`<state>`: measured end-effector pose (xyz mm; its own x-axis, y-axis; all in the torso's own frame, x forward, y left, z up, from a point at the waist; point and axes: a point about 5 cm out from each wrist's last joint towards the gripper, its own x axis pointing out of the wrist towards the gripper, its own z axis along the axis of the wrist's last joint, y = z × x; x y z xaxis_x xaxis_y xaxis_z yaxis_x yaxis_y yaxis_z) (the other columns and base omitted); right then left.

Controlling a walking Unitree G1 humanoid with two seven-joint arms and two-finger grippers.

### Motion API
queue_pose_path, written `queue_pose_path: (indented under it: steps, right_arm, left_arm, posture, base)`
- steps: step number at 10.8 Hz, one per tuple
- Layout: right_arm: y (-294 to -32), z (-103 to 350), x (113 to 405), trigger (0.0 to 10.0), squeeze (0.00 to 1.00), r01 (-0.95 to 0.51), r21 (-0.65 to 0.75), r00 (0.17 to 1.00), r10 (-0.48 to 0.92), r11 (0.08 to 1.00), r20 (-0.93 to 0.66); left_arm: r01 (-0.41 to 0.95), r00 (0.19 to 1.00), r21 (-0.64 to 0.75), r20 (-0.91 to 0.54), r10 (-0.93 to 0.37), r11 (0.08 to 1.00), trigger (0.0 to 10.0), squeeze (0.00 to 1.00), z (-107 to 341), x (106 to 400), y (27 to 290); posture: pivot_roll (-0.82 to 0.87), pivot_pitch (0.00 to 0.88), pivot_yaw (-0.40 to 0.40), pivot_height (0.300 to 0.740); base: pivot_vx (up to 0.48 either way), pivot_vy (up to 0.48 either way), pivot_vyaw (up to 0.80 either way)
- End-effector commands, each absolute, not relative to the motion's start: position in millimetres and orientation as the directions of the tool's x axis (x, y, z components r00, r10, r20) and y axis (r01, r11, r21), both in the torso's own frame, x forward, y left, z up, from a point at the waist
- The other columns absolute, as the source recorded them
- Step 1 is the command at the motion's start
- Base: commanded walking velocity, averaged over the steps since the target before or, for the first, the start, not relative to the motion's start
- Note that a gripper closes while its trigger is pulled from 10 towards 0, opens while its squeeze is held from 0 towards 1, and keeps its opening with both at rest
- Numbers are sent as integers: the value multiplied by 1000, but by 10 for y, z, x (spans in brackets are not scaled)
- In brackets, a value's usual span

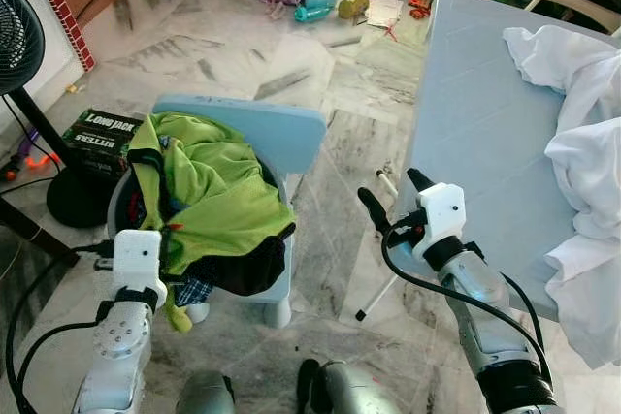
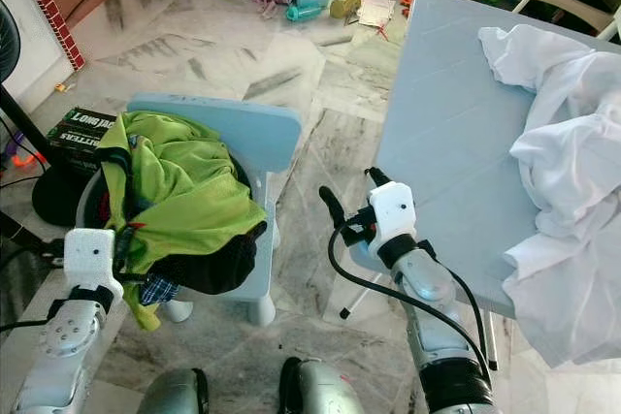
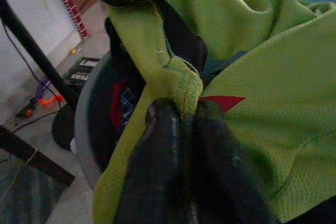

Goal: Hang hanger

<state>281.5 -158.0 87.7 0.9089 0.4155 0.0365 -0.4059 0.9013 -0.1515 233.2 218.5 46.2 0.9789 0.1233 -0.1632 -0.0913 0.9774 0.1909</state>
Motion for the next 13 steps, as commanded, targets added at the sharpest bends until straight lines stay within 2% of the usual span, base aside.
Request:
queue_pose_path:
  steps: [1, 3, 4, 8, 9, 10, 11, 13]
  right_arm:
    - [-1607, 683, 2747, 10000, 0, -420, -144, 907, 416, 896, -63]
    - [-1615, 689, 2756, 10000, 0, -419, -149, 908, 414, 896, -62]
    - [-1617, 692, 2760, 10000, 0, -421, -151, 907, 417, 894, -62]
    - [-1623, 703, 2776, 10000, 0, -424, -162, 906, 420, 891, -59]
    - [-1625, 703, 2777, 10000, 0, -425, -164, 905, 421, 890, -59]
    - [-1620, 704, 2775, 10000, 0, -425, -164, 905, 421, 890, -58]
    - [-1621, 702, 2773, 10000, 0, -426, -164, 905, 422, 890, -59]
    - [-1618, 700, 2773, 10000, 0, -430, -165, 903, 426, 888, -60]
  left_arm:
    - [-140, 975, 143, -151, 161, 980, 0, 0, 450, 2297, 2185]
    - [-227, 966, -90, -147, 213, 970, 0, 0, 442, 2285, 2122]
    - [-271, 951, -213, -213, 226, 939, 0, 0, 347, 2257, 2066]
    - [-409, 894, -356, -342, 291, 840, 0, 0, 150, 2172, 2078]
    - [-406, 897, -367, -336, 287, 837, 3608, 0, 154, 2179, 2081]
    - [-348, 924, -316, -276, 265, 883, 10000, 0, 221, 2205, 2091]
    - [-301, 944, -250, -214, 250, 920, 10000, 1000, 308, 2235, 2080]
    - [-273, 961, 14, -48, 273, 962, 10000, 1000, 545, 2258, 2105]
  posture:
    - [102, 169, -121, 740]
    - [101, 169, -124, 740]
    - [100, 169, -128, 740]
    - [98, 167, -132, 740]
    - [96, 165, -132, 740]
    - [96, 165, -132, 740]
    - [98, 167, -134, 740]
    - [99, 168, -135, 740]
  base:
    - [0, 0, 0]
    - [0, 0, 0]
    - [0, 0, 0]
    - [0, 0, 0]
    - [0, 0, 0]
    - [0, 0, 0]
    - [0, 0, 0]
    - [0, 0, 0]
